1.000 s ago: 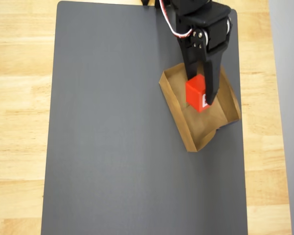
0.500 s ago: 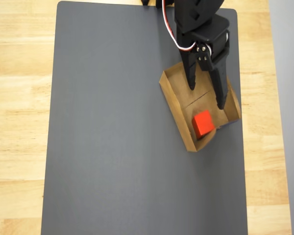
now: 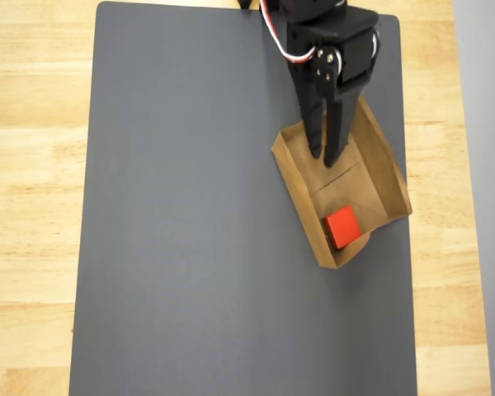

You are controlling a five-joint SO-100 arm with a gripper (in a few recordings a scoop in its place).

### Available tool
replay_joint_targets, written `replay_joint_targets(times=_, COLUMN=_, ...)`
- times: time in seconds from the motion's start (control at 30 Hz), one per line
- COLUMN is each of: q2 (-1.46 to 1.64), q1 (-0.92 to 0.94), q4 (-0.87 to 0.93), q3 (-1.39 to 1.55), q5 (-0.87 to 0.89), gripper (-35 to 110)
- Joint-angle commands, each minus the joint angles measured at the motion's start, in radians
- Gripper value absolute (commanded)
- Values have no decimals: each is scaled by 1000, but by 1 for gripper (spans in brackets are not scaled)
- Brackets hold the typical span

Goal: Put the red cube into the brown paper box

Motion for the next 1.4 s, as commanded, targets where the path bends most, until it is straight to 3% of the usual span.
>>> replay_joint_targets(times=0.0, q2=178, q1=38, q4=-12, q3=29, q5=26, gripper=0)
replay_joint_targets(times=0.27, q2=505, q1=169, q4=-64, q3=179, q5=83, gripper=0)
replay_joint_targets(times=0.53, q2=526, q1=216, q4=-69, q3=235, q5=107, gripper=0)
replay_joint_targets(times=1.37, q2=528, q1=167, q4=321, q3=295, q5=184, gripper=0)
